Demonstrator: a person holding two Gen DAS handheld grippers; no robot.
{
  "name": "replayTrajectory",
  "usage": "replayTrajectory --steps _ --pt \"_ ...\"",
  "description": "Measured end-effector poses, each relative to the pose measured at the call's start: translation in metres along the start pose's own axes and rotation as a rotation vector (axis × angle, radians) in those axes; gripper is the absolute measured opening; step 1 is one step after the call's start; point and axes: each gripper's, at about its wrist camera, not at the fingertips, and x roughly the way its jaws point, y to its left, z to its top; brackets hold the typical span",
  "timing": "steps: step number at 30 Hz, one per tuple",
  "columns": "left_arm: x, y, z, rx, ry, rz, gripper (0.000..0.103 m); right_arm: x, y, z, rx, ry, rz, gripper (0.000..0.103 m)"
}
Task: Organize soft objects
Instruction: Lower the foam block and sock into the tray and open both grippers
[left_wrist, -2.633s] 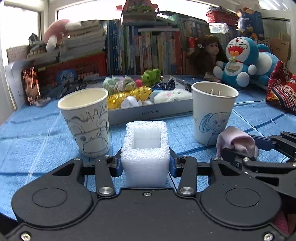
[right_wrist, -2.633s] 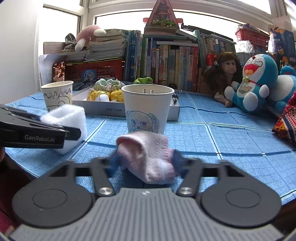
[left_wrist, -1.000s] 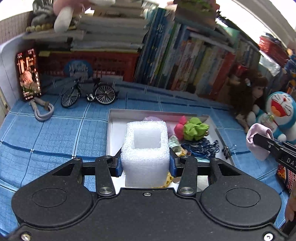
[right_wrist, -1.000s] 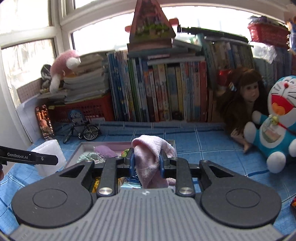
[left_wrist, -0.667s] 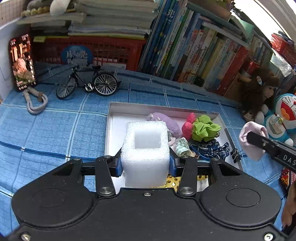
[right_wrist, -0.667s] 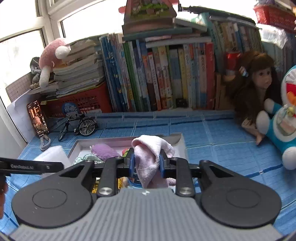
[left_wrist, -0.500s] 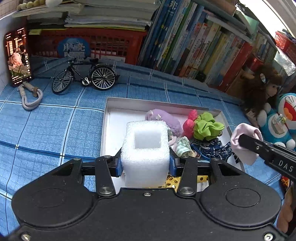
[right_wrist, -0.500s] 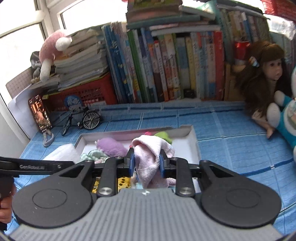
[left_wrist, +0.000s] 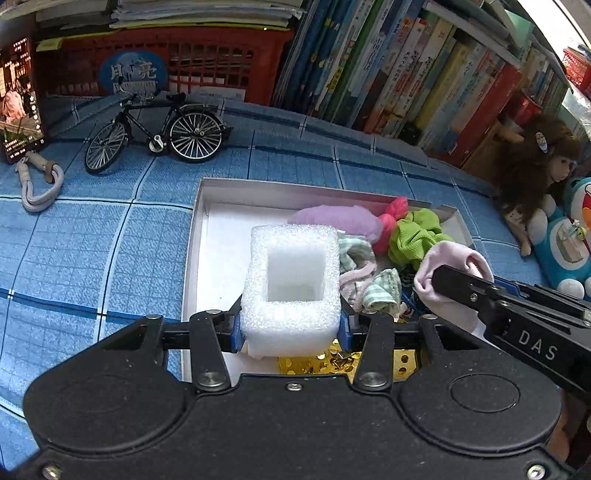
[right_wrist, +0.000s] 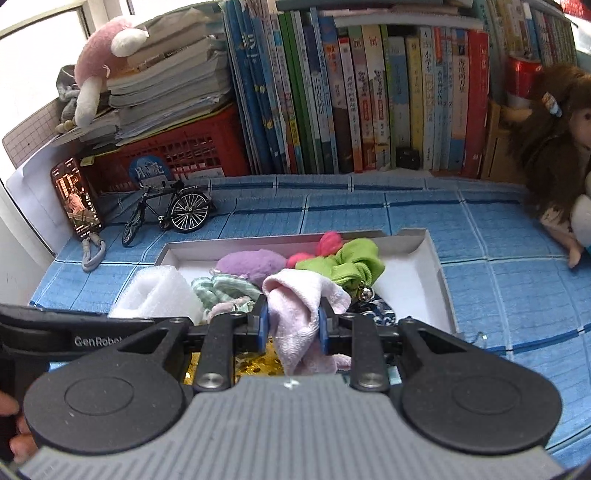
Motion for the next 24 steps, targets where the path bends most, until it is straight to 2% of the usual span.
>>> replayTrajectory --steps 16,19,21,24 --pt "0.018 0.008 -0.002 -0.018 0.058 -0.01 0.045 0.023 -0.001 -0.003 0.063 0.085 0.017 0.03" --pt "0.017 0.008 -0.003 -0.021 0.055 -0.015 0.05 0.02 -0.001 -0.003 0.07 0.081 0.03 0.036" --pt "0.014 0.007 -0.004 -0.018 0.046 -0.019 0.056 0.017 -0.001 -0.003 0.072 0.073 0.031 0.046" --pt "0.006 0.003 -0.004 -0.008 0.027 -0.02 0.062 0.012 -0.003 -0.002 0.089 0.057 0.044 0.054"
